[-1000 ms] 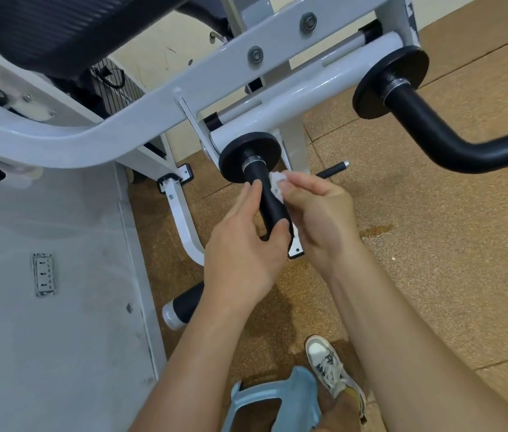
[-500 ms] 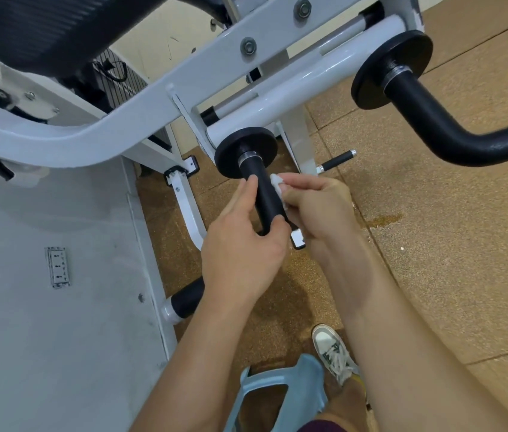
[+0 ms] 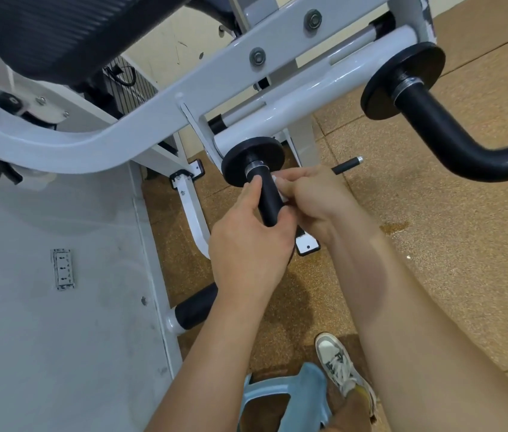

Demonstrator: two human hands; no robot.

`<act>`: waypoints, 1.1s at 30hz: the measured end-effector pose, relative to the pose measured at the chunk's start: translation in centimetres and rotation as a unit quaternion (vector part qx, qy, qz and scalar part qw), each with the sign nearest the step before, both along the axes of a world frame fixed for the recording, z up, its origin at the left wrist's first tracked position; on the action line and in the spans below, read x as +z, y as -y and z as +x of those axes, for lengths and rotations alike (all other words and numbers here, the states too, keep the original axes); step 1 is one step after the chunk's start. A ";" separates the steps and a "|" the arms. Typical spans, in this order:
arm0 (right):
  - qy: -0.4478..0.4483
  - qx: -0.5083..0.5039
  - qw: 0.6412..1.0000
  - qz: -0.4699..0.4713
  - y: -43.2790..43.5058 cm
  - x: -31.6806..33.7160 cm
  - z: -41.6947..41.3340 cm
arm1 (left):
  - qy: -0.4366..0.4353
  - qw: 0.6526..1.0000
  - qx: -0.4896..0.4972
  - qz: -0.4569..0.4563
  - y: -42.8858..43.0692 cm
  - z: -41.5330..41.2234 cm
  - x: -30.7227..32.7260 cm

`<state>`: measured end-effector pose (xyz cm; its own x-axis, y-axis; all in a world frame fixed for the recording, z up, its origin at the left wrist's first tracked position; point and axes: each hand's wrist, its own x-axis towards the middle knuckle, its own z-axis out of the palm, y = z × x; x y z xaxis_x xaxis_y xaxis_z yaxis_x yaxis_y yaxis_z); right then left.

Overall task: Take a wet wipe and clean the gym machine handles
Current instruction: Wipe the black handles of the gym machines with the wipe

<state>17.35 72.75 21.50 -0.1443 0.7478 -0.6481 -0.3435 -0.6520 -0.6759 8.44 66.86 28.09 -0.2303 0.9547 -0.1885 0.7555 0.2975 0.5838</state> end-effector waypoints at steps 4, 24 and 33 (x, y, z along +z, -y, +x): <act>-0.091 -0.062 0.988 -0.105 -0.9 -0.9 -1.3 | -0.012 1.000 -0.006 0.006 0.1 0.1 0.0; -0.005 -0.046 0.994 -0.101 -1.8 1.2 -0.6 | -0.105 0.993 -0.061 0.010 0.1 0.0 -0.8; 0.275 0.053 0.943 0.182 1.0 6.5 0.5 | -0.058 0.996 -0.053 0.042 0.0 0.2 0.2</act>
